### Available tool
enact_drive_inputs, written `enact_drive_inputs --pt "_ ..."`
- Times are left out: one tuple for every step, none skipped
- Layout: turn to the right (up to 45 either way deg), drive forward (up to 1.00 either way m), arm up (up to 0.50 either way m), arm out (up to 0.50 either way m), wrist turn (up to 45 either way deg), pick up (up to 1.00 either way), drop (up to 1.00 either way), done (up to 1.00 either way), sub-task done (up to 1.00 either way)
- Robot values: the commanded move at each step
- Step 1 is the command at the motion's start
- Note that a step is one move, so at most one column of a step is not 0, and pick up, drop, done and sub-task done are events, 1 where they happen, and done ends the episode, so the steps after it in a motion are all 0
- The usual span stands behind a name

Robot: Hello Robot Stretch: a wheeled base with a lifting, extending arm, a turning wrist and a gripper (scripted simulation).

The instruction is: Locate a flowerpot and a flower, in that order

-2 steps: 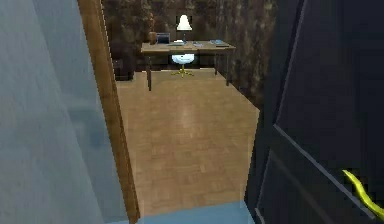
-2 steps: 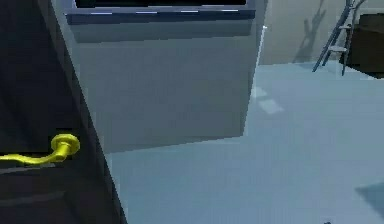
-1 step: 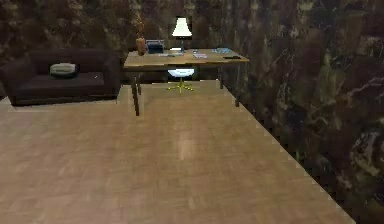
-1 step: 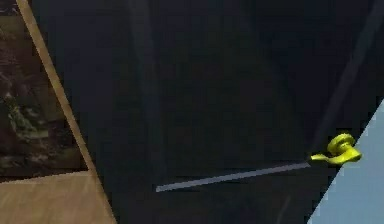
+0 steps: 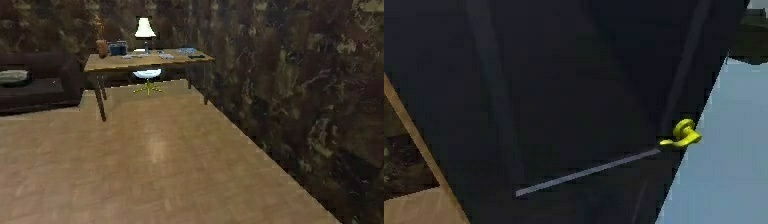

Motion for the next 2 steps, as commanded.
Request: enact_drive_inputs --pt "0.0 0.25 0.00 0.00 0.0 0.00 0.00 0.00 0.00" --pt "-45.0 0.00 0.00 0.00 0.0 0.00 0.00 0.00 0.00"
